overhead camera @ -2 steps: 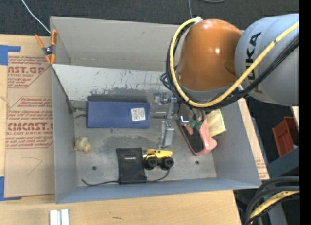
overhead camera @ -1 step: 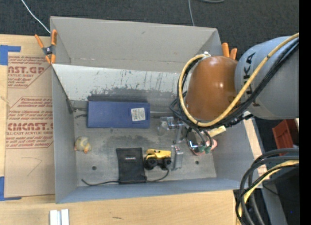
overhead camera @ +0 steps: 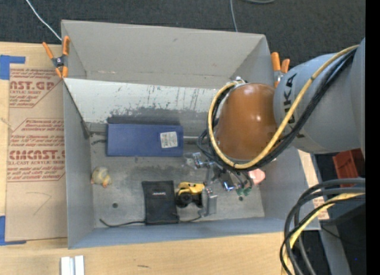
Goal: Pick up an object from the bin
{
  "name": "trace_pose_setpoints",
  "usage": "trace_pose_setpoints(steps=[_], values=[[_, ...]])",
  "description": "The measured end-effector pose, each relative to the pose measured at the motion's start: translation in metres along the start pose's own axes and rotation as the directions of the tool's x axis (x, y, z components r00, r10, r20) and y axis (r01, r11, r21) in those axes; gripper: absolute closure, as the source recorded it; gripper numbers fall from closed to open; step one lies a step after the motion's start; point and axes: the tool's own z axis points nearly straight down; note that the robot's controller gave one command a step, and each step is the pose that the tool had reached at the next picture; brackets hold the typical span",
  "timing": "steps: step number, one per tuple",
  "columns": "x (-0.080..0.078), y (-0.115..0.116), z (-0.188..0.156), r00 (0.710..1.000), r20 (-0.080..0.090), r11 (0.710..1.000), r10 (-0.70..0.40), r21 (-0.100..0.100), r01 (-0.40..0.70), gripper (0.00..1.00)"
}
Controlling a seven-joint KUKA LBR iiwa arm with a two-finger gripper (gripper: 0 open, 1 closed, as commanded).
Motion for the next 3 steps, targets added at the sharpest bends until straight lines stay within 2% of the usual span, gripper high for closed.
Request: trace_pose_setpoints(steps=[1, 2, 3], values=[[-0.001, -0.007, 0.061, 0.907, -0.012, 0.907, -0.422, -0.007, 0.422, 1.0], [-0.001, -0.007, 0.061, 0.907, -0.012, 0.907, -0.422, -0.007, 0.422, 1.0], [-0.031, 0.026, 0.014, 0.926, -0.011, 0.926, -0.378, -0.008, 0.378, 1.0]])
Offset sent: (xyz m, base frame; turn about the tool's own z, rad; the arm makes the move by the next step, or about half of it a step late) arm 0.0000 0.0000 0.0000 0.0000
